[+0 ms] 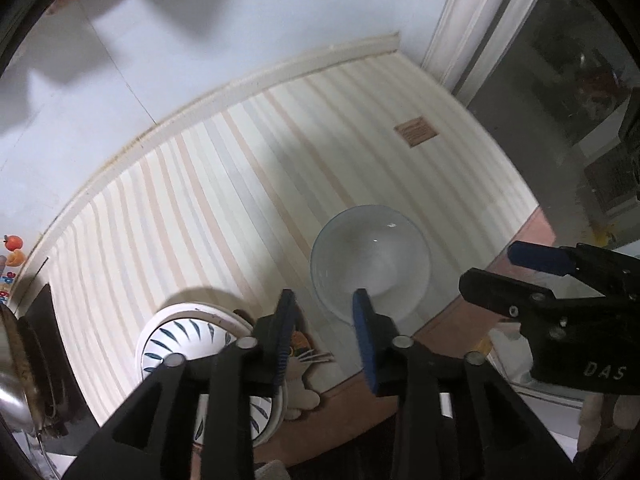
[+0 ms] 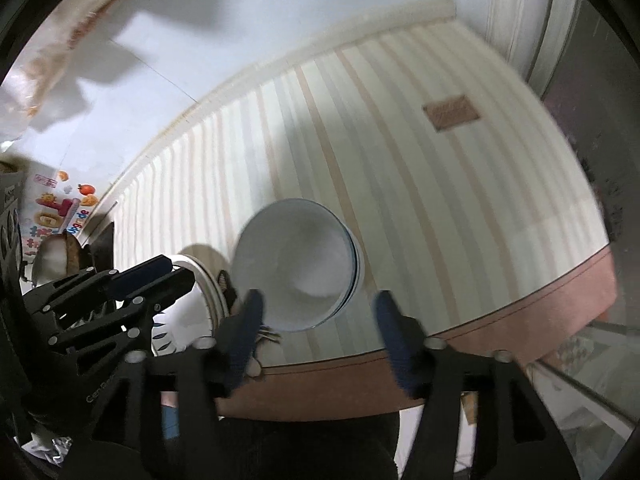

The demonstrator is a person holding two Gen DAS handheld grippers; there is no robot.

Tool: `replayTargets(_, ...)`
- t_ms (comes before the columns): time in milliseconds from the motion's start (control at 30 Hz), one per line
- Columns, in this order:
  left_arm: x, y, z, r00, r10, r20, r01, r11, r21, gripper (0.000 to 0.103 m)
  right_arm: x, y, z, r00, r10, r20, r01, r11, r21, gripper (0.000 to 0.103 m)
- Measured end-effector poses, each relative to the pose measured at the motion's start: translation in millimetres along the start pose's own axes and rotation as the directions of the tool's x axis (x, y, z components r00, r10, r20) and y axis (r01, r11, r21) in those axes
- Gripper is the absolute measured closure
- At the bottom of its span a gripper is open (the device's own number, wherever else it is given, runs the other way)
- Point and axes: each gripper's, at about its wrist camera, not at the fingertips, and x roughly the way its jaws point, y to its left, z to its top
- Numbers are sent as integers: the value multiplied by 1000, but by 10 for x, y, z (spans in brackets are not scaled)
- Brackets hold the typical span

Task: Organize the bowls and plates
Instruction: 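Open both grippers and move them over the nested bowls, then grasp the rim of the nested bowl stack with both grippers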

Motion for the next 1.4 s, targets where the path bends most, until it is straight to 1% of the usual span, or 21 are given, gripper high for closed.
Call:
replayTargets(33,-76,7,-31,1000,-4,11,4,1000,-3,64,-80,28,-31,1000,-1,14,1,1000,-4,27)
replayTargets(67,-144,20,-55,1000,-9,21,9,1000,-6,53,-183,64,-73,1000,-9,29,9,1000,-10,23)
replayTargets(100,-192,39,-71,999,-13,30,13,1000,-9,46,-251,91,-106,999,-15,39,15,1000,-13,21)
replayTargets(133,-240,52,-88,999,-16,42,17,1000,-14,34,-323,107,-145,998,-19,52,20,1000,-14,19)
replayTargets(167,-296,72,-111,998,-21,51,22,1000,-21,27,-416,130,-187,997,-30,68,31,999,-18,16)
replayTargets(233,-379,104,-147,997,-27,66,29,999,-33,25,-531,172,-246,995,-47,87,49,999,-21,14)
replayTargets(333,-473,139,-198,996,-30,84,34,998,-48,17,-729,253,-386,990,-68,126,73,997,-32,10)
replayTargets(500,-629,180,-284,992,-40,117,48,997,-68,16,-966,314,-548,982,-84,168,91,995,-34,7)
replayTargets(567,-686,184,-317,990,-44,131,54,996,-76,13,-1061,352,-596,977,-93,191,102,994,-38,6)
replayTargets(733,-760,203,-377,988,-64,140,77,992,-95,12,-1257,389,-698,967,-96,235,107,994,-35,4)
replayTargets(867,-704,192,-366,988,-82,130,95,991,-98,12,-1304,392,-717,964,-94,248,104,994,-27,4)
replayTargets(1000,-507,200,-304,990,-100,95,110,988,-108,12,-1199,296,-681,967,-73,243,77,997,-7,3)
replayTargets(1067,-332,224,-243,993,-90,79,99,988,-121,12,-1091,205,-638,971,-28,238,28,1000,2,3)
replayTargets(1133,-141,259,-179,995,-83,55,90,986,-142,12,-923,71,-587,975,48,217,-54,998,26,3)
replayTargets(1167,-43,287,-145,995,-94,44,99,983,-155,12,-785,-31,-545,974,102,201,-114,992,47,3)
replayTargets(1200,68,312,-107,995,-93,31,97,981,-168,12,-696,-92,-528,973,128,194,-142,988,60,3)
replayTargets(1233,192,337,-64,996,-90,11,91,980,-179,12,-587,-161,-504,971,152,187,-168,983,74,3)
replayTargets(1267,319,368,-22,995,-102,-7,99,977,-190,12,-426,-249,-479,968,179,173,-198,976,94,3)
replayTargets(1333,543,422,43,993,-105,-45,93,973,-213,12,-188,-379,-430,966,213,146,-231,965,120,3)
replayTargets(1400,771,465,107,986,-143,-87,118,964,-239,12,113,-536,-380,964,242,107,-257,952,165,3)
